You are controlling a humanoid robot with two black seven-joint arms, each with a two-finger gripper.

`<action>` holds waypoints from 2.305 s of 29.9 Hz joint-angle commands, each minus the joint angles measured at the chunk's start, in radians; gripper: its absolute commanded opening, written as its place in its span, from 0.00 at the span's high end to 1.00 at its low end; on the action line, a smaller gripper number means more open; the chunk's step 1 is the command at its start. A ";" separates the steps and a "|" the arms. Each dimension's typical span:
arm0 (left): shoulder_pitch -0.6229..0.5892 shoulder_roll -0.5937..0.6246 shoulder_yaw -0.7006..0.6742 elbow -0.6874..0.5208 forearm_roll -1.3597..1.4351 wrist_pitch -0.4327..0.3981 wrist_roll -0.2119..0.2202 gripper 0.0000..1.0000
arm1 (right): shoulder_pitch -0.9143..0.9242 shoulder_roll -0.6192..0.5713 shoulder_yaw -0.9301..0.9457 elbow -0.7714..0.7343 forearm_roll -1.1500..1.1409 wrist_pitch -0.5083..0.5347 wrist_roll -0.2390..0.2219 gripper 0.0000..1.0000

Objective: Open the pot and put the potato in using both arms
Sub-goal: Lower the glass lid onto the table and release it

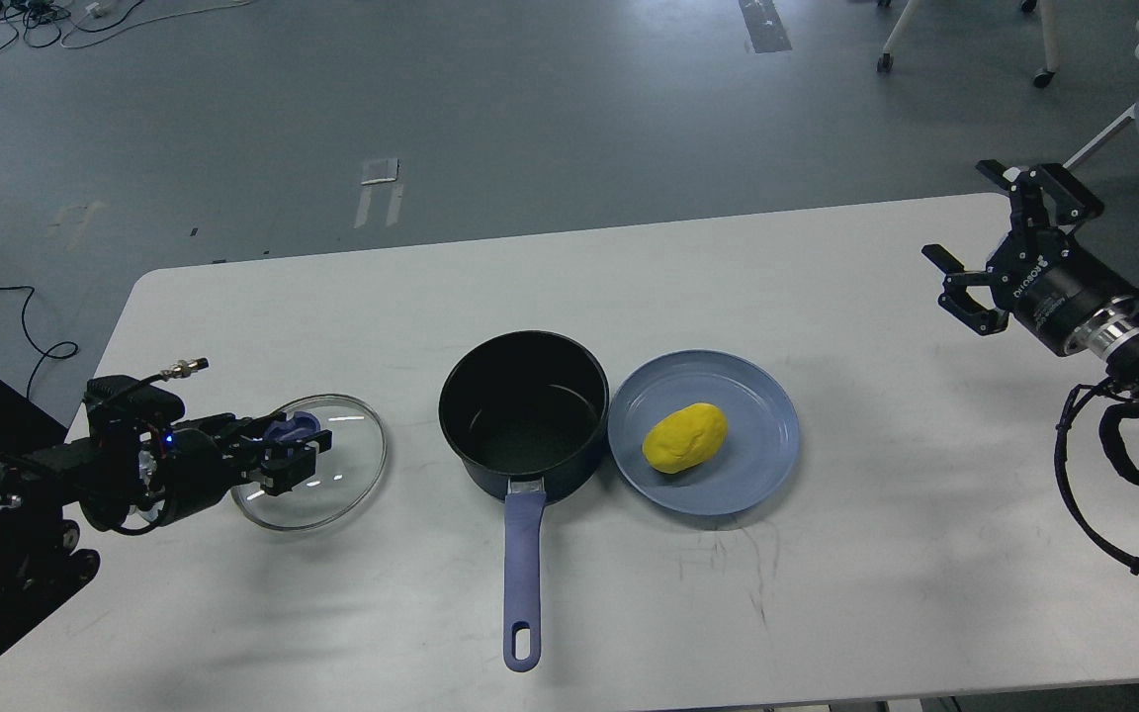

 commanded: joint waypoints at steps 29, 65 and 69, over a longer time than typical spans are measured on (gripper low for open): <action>-0.024 0.030 0.029 0.011 -0.244 0.019 0.000 0.02 | 0.006 -0.022 -0.002 0.015 -0.001 0.000 0.000 0.00; 0.023 0.004 0.029 0.043 -0.113 0.064 0.000 0.66 | 0.001 -0.015 -0.020 0.010 -0.001 0.000 0.000 0.00; 0.023 -0.006 0.029 0.043 -0.113 0.064 0.000 0.35 | 0.001 -0.015 -0.020 0.010 -0.001 0.000 0.000 0.00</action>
